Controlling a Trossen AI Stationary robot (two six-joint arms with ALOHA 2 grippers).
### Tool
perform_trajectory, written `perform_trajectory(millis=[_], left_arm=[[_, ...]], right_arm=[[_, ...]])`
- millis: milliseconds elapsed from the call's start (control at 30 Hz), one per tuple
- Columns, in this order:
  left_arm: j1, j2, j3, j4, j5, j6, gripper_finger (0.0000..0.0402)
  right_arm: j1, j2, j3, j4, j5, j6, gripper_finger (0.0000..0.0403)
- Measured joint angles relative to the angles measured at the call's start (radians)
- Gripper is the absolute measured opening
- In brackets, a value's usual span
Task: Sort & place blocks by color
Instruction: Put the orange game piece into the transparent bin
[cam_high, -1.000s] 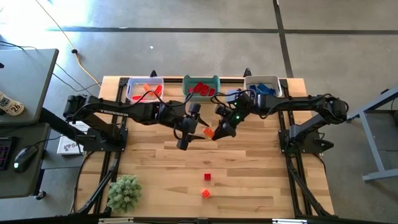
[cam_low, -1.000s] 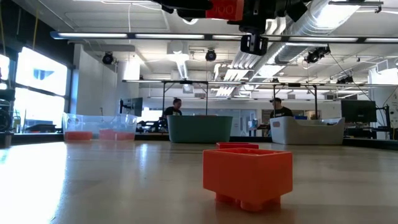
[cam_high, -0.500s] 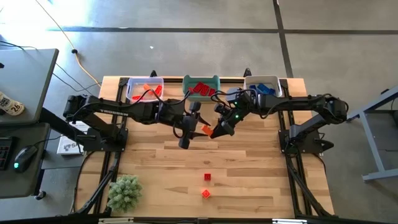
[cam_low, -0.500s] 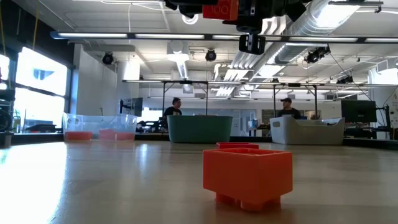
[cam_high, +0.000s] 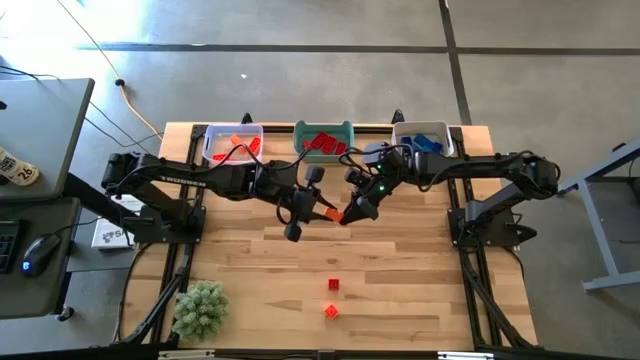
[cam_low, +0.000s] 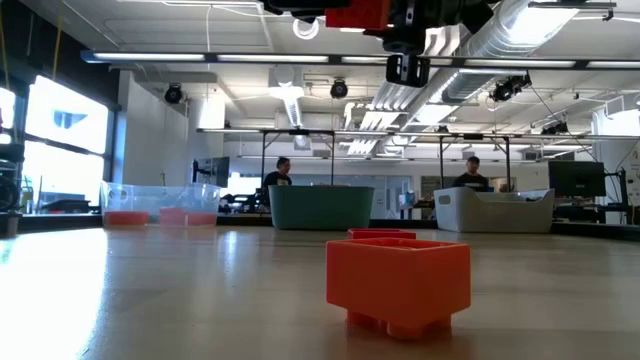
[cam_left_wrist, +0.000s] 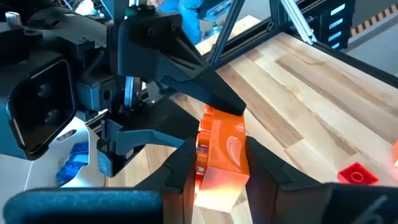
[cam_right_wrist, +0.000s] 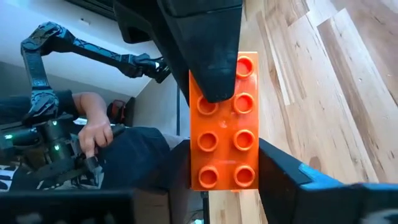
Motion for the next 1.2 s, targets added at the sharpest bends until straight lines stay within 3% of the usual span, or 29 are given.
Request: perform_trajectory(millis=[267,900,1033,1200], left_arm=[[0.001,0.001,0.000,-0.041,-0.034,0.041,0.0076],[0.057,-0.026,-0.001,-0.217,-0.101,0.057,0.0077],[0.070,-0.058,0.001,-0.284,-0.171,0.085,0.0076],[0.111,-0.097,0.000,-0.430,-0.355,0.117,0.0076]], right_arm=[[-0.002,0.000,0.000,0.014,0.066,0.003,0.0206],[-0.001,0.001,0.000,-0.111,0.265,-0.026,0.0213],[-0.001,0.000,0.000,-0.131,0.315,-0.024,0.0213],[-0.001,0.000,0.000,-0.147,0.356,-0.023,0.0213]])
